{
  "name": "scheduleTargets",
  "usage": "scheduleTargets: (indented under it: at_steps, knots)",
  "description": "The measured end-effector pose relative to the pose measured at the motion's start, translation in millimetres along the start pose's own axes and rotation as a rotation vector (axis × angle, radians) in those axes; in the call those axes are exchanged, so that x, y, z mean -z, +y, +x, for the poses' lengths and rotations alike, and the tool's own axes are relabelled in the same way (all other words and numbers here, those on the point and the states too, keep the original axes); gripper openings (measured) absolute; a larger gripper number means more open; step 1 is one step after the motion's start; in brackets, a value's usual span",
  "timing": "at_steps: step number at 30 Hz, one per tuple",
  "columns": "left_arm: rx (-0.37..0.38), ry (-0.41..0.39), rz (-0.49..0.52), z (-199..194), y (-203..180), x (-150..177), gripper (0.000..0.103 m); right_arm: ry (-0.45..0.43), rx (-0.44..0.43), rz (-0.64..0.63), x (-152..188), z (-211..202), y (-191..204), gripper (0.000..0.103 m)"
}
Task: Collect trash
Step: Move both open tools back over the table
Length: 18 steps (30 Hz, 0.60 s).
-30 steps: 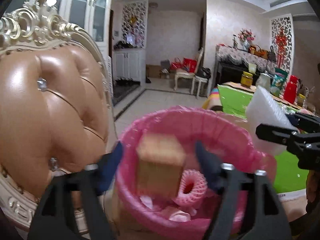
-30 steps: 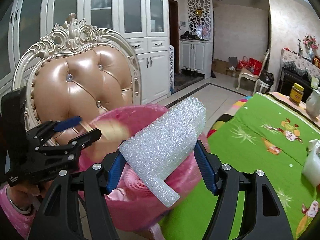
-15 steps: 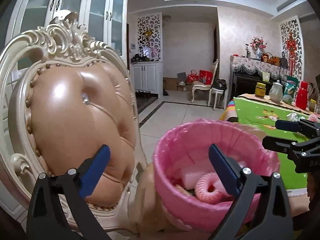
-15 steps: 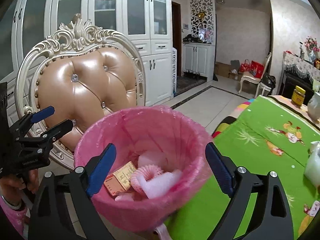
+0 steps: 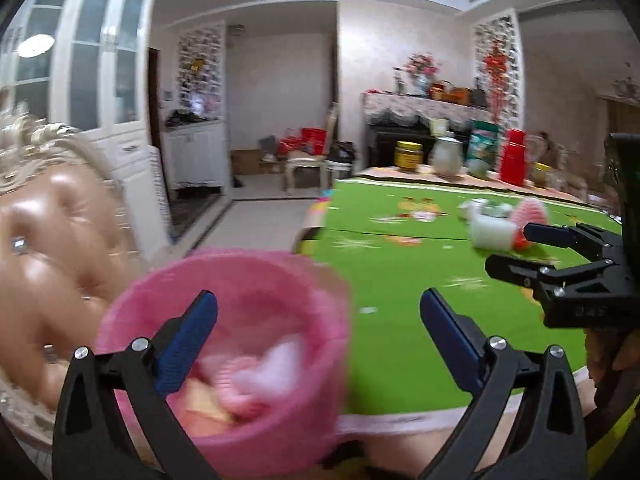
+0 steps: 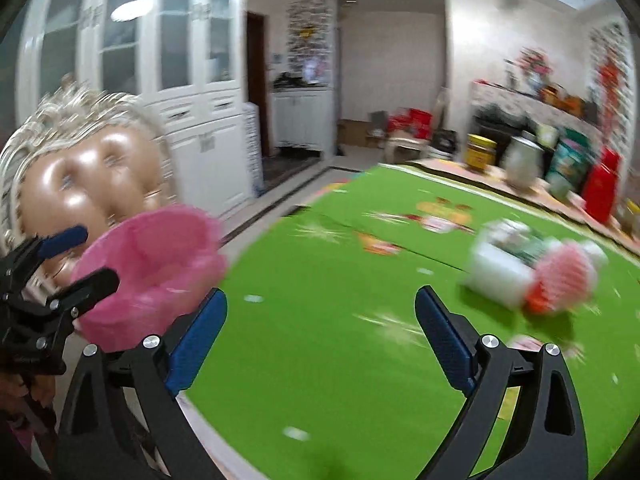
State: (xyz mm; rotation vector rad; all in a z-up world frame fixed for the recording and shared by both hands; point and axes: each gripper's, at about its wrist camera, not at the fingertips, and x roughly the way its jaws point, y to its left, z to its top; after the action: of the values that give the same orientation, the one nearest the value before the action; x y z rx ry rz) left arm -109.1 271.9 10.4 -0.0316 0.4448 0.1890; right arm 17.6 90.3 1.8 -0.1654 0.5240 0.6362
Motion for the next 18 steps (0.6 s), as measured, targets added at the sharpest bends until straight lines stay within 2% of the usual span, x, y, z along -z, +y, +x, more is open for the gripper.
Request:
scheduleTargets:
  at_steps: [3,6,10,15,18]
  knots:
    - [0.074,0.008,0.025,12.9,-47.5,-11.9,0.098,-0.02,0.071,0.055,9.3,-21.0,-44.1,0.089]
    - [0.109,0.002,0.043,28.1,-92.1,-26.5,0.098,-0.026,0.151,0.086,20.9,-39.9,-85.2,0.09]
    - [0.152,0.014,0.017,62.1,-143.4,-46.6,0.098,-0.022,0.251,0.149,35.9,-57.7,-140.6,0.09]
    - [0.156,0.062,0.003,114.5,-204.1,-62.9,0.098,0.0,0.319,0.267,50.9,-60.1,-208.5,0.09]
    - [0.138,0.093,0.005,143.4,-223.7,-70.2,0.098,0.013,0.337,0.322,52.5,-52.8,-236.5,0.09]
